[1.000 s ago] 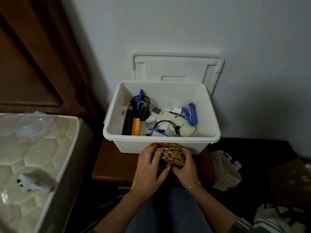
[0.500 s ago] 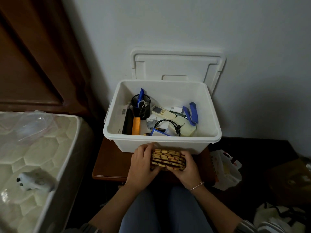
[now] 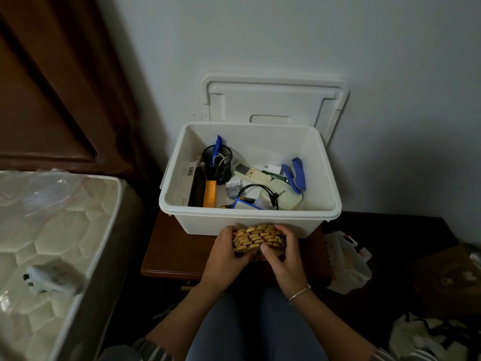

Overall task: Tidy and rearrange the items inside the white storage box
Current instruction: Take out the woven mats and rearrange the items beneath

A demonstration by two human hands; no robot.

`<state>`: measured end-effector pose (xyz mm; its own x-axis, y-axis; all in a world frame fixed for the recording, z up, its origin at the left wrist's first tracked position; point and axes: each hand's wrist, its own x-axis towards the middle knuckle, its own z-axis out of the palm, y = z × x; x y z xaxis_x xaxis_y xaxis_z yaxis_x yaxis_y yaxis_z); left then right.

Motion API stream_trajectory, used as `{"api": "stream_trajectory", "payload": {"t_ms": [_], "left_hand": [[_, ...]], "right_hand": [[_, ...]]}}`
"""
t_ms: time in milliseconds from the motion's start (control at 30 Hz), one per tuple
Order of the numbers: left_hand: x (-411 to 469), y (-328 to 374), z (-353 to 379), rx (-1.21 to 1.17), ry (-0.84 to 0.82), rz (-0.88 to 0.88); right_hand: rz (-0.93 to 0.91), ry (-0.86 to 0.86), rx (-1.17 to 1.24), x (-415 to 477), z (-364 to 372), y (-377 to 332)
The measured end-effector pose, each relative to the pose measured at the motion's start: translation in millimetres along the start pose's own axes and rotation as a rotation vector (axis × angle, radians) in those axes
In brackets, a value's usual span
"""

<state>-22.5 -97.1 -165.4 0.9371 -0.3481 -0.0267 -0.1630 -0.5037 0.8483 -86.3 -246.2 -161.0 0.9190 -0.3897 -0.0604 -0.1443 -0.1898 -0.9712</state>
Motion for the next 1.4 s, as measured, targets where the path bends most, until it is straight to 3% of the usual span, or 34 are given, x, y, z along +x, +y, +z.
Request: {"api": "stream_trajectory", "payload": {"t_ms": [267, 467, 867, 1200, 1400], "left_hand": [[-5, 1, 5, 0.013, 0.023, 0.019], [-6, 2, 5, -0.016, 0.015, 0.013], [-7, 5, 3, -0.114, 0.009, -0.035], [0, 10, 3, -0.157, -0.002, -0.046], [-3, 10, 6, -0.184, 0.016, -0.061]], "right_hand": [[0.293, 0.306, 0.023, 17, 29, -26], [0.418, 0.400, 0.203, 17, 27, -23], [0.407, 0.388, 0.326, 19, 28, -20], [0.274, 0.360, 0.230, 12, 26, -20], [0.190, 0.328, -0.011, 16, 31, -20]]}}
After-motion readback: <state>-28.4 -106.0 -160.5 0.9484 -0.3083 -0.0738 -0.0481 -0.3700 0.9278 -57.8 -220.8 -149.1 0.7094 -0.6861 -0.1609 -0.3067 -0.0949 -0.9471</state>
